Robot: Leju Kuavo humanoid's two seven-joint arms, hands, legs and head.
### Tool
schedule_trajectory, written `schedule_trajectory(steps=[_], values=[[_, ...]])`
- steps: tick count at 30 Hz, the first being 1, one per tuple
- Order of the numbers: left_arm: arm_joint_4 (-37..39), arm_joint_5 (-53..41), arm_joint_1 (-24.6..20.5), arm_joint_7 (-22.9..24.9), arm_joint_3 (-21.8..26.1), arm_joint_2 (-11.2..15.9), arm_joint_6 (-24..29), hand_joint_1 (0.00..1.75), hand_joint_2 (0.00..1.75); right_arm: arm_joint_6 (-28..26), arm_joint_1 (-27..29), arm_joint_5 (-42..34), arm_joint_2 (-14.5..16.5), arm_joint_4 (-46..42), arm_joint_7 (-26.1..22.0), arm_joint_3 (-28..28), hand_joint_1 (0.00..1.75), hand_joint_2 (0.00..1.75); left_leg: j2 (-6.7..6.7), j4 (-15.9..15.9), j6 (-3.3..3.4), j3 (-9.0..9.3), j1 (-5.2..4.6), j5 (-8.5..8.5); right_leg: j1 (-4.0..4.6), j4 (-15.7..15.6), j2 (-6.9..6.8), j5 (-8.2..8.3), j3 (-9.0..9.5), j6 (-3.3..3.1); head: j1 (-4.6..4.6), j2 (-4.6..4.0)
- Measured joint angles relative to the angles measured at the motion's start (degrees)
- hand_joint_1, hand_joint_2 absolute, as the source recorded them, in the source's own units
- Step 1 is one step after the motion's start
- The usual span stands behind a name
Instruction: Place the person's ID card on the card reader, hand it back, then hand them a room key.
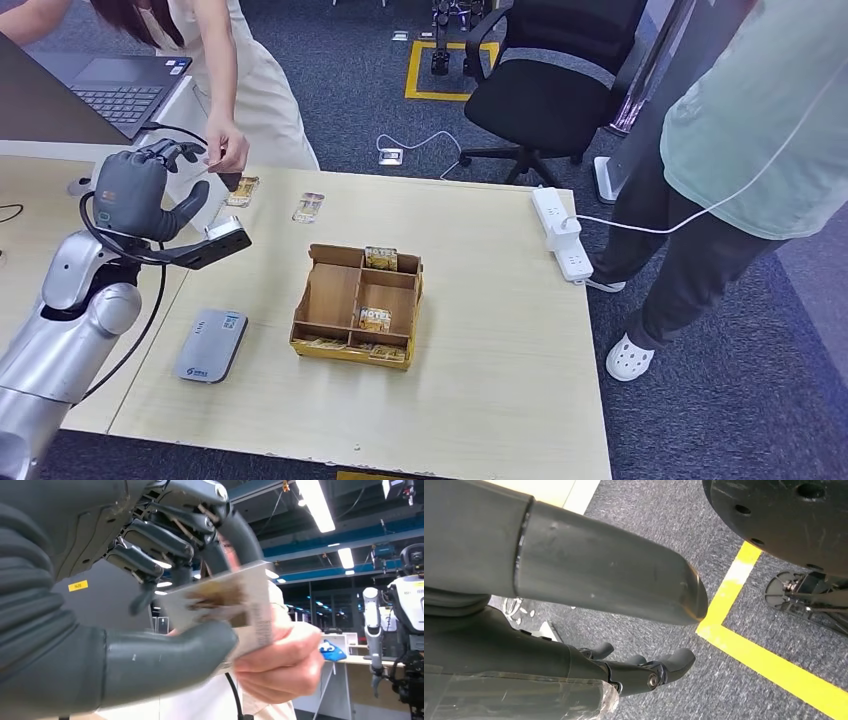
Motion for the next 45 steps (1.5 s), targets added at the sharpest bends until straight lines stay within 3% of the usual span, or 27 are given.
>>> schedule_trajectory(steps=[5,10,16,21,27,30,35,45], values=[[0.2,0.3,0.0,0.6,-0.1,0.0,-1.3,0.0,1.75,0.2,0.0,-0.2,-0.1,0.5,0.3,0.0,0.0,0.0,0.0,0.0,0.0,0.0,-0.01,0.0,0.0,0.0,0.0,0.0,0.0,0.0,0.0,0.0],[0.2,6.8,0.0,-0.4,-0.4,0.5,-8.7,0.0,1.75,1.0,0.0,-0.2,-0.1,0.5,0.4,0.0,0.0,0.0,0.0,0.0,0.0,0.01,-0.01,0.01,0.01,0.0,0.0,0.0,0.0,0.0,-0.01,0.0],[-0.1,10.5,0.0,-2.1,-0.9,1.6,-13.0,0.0,1.75,1.5,0.0,-0.2,-0.1,0.4,0.4,0.0,0.0,0.0,0.0,0.0,0.0,0.0,0.01,0.0,0.01,0.0,0.01,0.0,0.0,0.0,0.01,0.0],[-3.5,12.9,0.2,-6.4,-3.1,4.7,-23.0,0.0,1.75,2.9,0.1,0.0,-0.1,-0.2,0.1,-0.3,0.0,0.0,0.0,0.0,0.0,-0.02,0.03,0.0,0.0,0.0,-0.01,0.0,-0.02,0.0,0.0,0.0],[-12.9,11.4,0.3,-9.0,-12.7,10.2,-33.1,0.0,1.75,5.1,0.3,0.3,0.0,-1.3,0.0,-2.1,0.0,0.0,0.01,0.0,0.0,-0.03,0.03,0.0,-0.01,0.0,0.0,0.0,-0.03,0.0,0.01,0.0],[-16.9,11.7,0.0,-9.7,-17.4,11.7,-33.7,0.0,1.75,5.6,0.3,0.3,0.1,-1.8,-0.1,-2.8,0.0,0.0,-0.01,0.0,0.0,-0.03,0.02,0.0,-0.01,0.0,-0.02,0.0,-0.02,0.0,0.01,0.0],[-20.7,8.7,-0.3,-8.9,-22.7,11.9,-32.0,0.0,1.75,5.4,0.3,0.3,0.3,-2.2,-0.1,-3.4,0.0,0.0,0.0,0.0,0.0,-0.02,-0.02,0.0,0.0,0.0,-0.01,0.0,-0.01,0.01,0.0,0.0],[-23.2,6.4,-0.2,-7.1,-27.9,11.8,-29.5,0.0,1.75,5.4,0.2,0.3,0.8,-2.7,0.2,-4.0,0.0,0.0,-0.01,0.0,0.0,-0.03,-0.01,0.0,0.01,0.0,-0.02,0.0,-0.01,0.0,0.0,0.0]])
